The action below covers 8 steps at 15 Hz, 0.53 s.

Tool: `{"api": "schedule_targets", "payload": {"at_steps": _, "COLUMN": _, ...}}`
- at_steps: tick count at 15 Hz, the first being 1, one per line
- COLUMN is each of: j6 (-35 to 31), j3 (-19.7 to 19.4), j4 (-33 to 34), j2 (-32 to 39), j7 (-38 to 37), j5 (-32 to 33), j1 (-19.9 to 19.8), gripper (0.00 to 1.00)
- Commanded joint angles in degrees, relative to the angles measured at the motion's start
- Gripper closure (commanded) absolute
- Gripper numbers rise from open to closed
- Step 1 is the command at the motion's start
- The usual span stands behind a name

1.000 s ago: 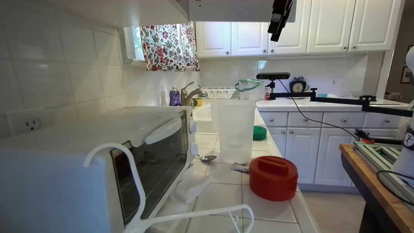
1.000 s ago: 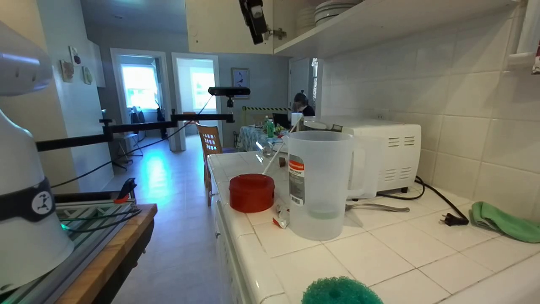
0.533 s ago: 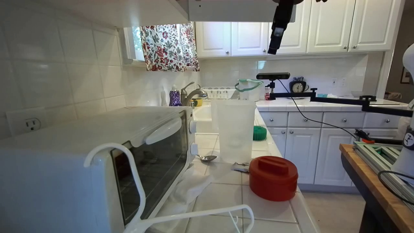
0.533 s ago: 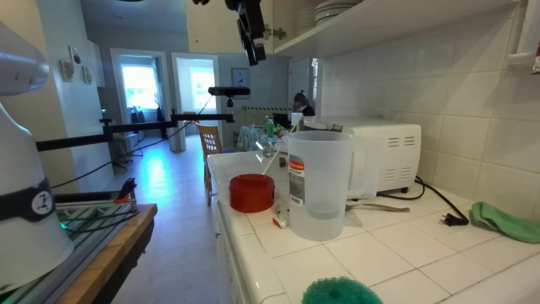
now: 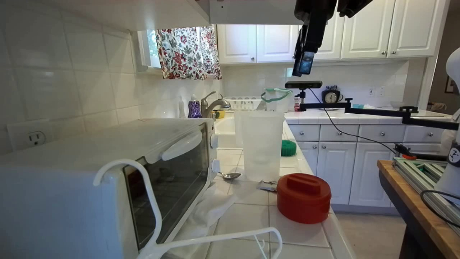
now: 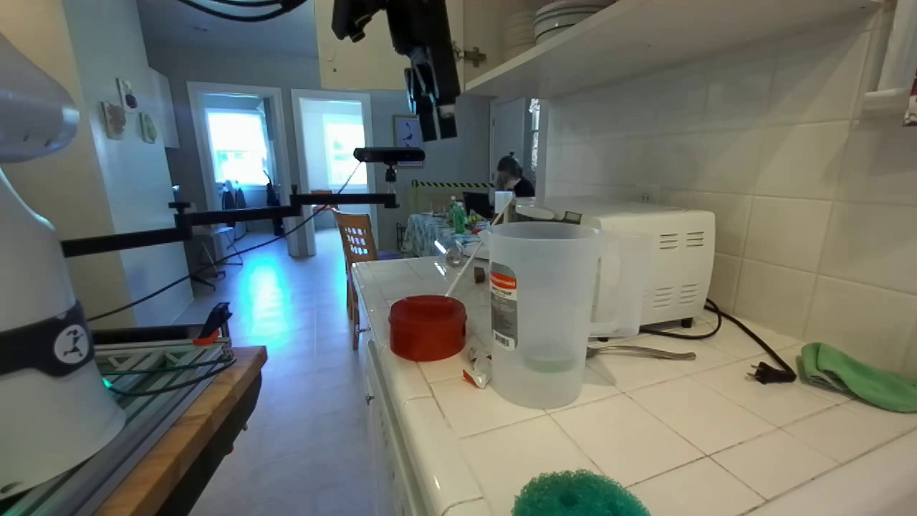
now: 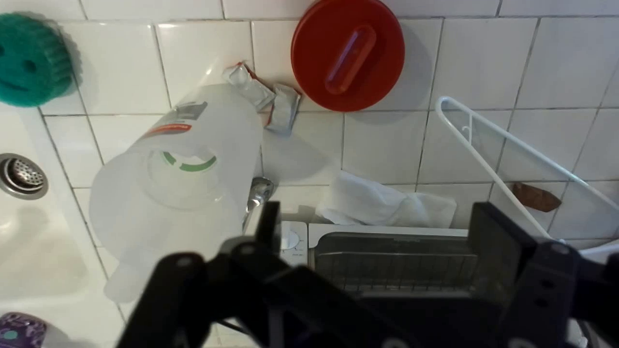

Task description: Place the red lid on the bottom shelf of the open cabinet

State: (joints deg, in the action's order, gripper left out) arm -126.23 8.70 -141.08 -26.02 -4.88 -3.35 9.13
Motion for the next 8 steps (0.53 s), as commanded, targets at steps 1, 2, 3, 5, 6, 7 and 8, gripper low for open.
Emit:
{"api": "schedule_targets", "payload": {"at_steps": 1, "j6": -1.53, "j3": -1.28, "j4": -0.83, "j2": 1.22, "j7": 3.95, "j5": -2.08, "j1": 1.13, "gripper": 0.0}}
{"api": "schedule_targets", "payload": {"at_steps": 2, "j6": -1.55, "j3": -1.34, "j4": -0.94, "j2": 1.52, "j7": 4.2, "j5": -2.23, "j1": 1.13, "gripper": 0.0}}
{"api": "schedule_targets", "payload": {"at_steps": 3, "j6": -1.78, "j3": -1.43, "j4": -1.15, "j2": 2.01, "j7": 4.47, "j5": -2.63, "j1": 1.1, "gripper": 0.0}}
{"api": "schedule_targets", "payload": {"at_steps": 5, "j6": -1.71, "j3": -1.52, "j4": -1.31, "j2": 2.87, "j7": 4.67, "j5": -3.43, "j1": 1.08, "gripper": 0.0}}
{"api": "schedule_targets", "payload": {"at_steps": 6, "j6": -1.47, "j3": -1.4, "j4": -1.35, "j2": 3.22, "j7": 4.26, "j5": -3.76, "j1": 0.99, "gripper": 0.0}}
{"api": "schedule_targets", "payload": {"at_steps": 7, "j6": -0.9, "j3": -1.02, "j4": -1.1, "j2": 4.11, "j7": 2.66, "j5": -3.79, "j1": 0.54, "gripper": 0.0}}
{"api": "schedule_targets", "payload": {"at_steps": 8, "j6": -0.54, "j3": -0.99, "j4": -0.95, "j2": 4.79, "j7": 2.29, "j5": -4.01, "j1": 0.45, "gripper": 0.0}}
